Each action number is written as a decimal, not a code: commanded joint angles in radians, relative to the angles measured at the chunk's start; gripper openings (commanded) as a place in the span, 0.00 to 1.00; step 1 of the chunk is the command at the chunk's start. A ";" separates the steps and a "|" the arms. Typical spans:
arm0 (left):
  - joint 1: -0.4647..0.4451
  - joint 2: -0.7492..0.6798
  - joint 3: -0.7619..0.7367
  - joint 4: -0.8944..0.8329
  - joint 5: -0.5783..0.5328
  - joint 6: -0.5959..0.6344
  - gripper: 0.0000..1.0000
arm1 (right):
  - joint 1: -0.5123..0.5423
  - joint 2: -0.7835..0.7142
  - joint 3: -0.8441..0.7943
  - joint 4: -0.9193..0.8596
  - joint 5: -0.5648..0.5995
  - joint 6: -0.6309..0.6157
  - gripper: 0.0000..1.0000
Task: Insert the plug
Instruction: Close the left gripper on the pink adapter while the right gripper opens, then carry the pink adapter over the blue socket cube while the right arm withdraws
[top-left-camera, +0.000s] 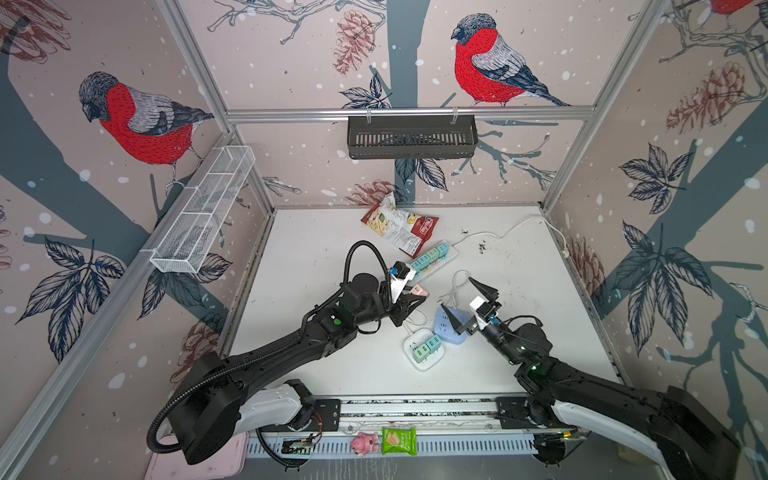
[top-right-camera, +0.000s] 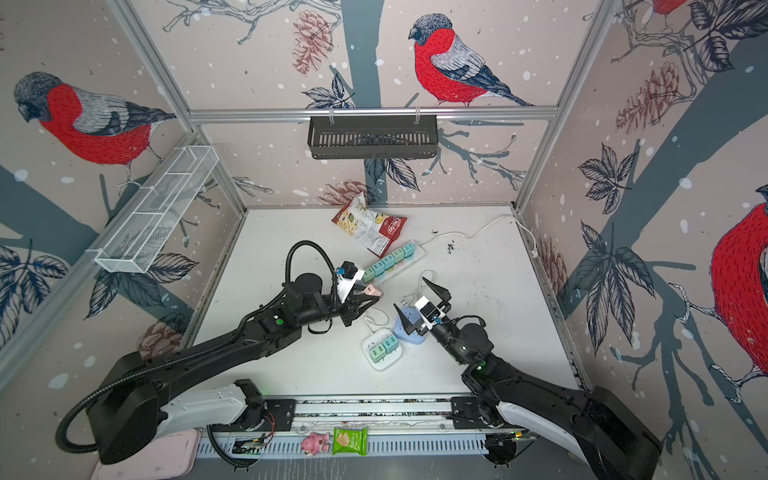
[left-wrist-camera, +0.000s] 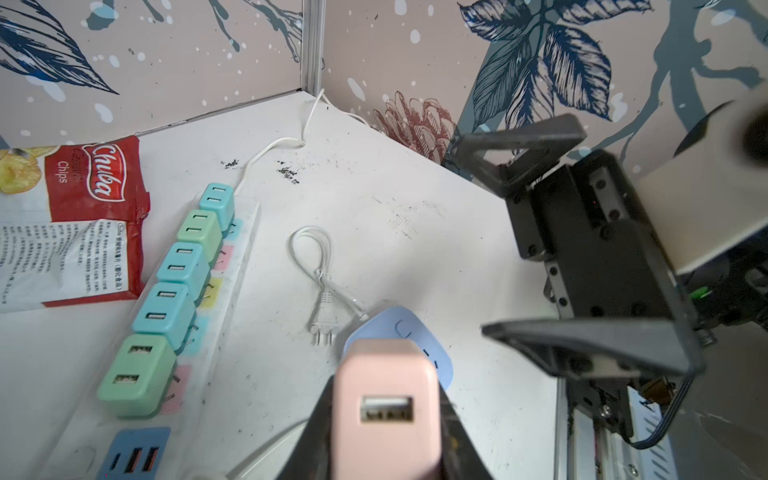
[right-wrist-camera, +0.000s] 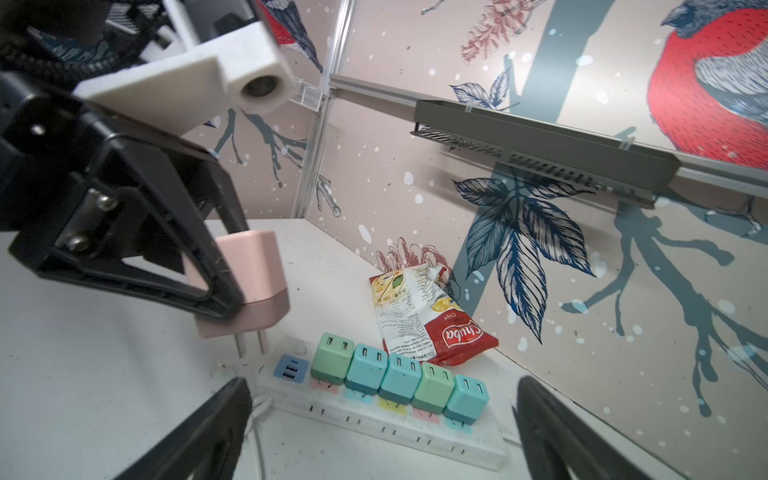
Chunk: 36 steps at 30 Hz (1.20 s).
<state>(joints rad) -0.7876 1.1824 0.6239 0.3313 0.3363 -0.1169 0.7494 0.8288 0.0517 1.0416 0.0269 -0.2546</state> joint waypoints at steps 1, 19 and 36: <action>-0.005 0.023 -0.007 0.077 0.014 0.111 0.00 | -0.081 -0.043 -0.030 0.077 0.025 0.150 1.00; -0.235 0.531 0.421 -0.357 0.089 0.633 0.00 | -0.501 0.076 0.064 -0.175 0.354 0.604 1.00; -0.213 0.696 0.657 -0.596 0.075 0.982 0.00 | -0.533 0.009 0.026 -0.182 0.360 0.633 1.00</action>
<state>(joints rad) -1.0050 1.8690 1.2648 -0.2428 0.3695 0.7795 0.2199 0.8318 0.0654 0.8455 0.3958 0.3668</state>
